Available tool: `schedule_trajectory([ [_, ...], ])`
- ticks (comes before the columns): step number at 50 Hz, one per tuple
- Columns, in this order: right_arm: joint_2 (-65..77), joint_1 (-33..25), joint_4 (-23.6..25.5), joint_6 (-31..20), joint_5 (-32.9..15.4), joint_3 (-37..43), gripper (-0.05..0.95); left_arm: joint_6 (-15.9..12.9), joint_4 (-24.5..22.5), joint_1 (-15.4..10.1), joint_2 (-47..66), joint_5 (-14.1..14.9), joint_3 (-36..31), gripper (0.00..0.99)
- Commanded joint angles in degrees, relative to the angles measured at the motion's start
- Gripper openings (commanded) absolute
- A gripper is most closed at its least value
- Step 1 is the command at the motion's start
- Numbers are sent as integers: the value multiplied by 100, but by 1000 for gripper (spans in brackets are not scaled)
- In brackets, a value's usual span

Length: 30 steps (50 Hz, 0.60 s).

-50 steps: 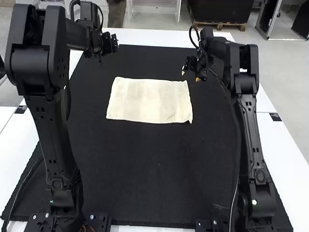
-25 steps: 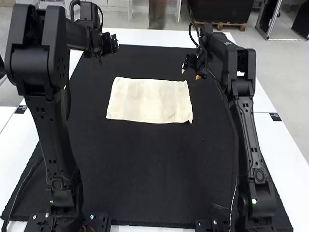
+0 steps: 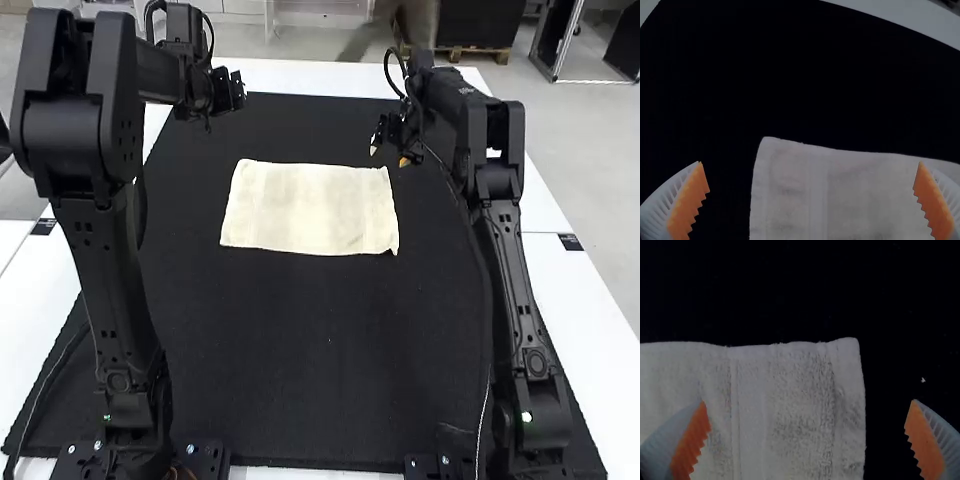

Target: Fold the towel.

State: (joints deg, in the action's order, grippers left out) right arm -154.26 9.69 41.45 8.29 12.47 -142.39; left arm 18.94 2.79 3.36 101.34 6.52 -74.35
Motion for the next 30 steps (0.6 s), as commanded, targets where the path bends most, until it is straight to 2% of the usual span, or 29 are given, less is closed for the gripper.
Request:
schedule_trajectory([
  [1,-193,77,12,-30,63,-158,908,-13,-33,-45,61,68,-142,969],
  [30,-368,138,3,76,89,-351,908,-13,-94,-45,114,68,-115,969],
])
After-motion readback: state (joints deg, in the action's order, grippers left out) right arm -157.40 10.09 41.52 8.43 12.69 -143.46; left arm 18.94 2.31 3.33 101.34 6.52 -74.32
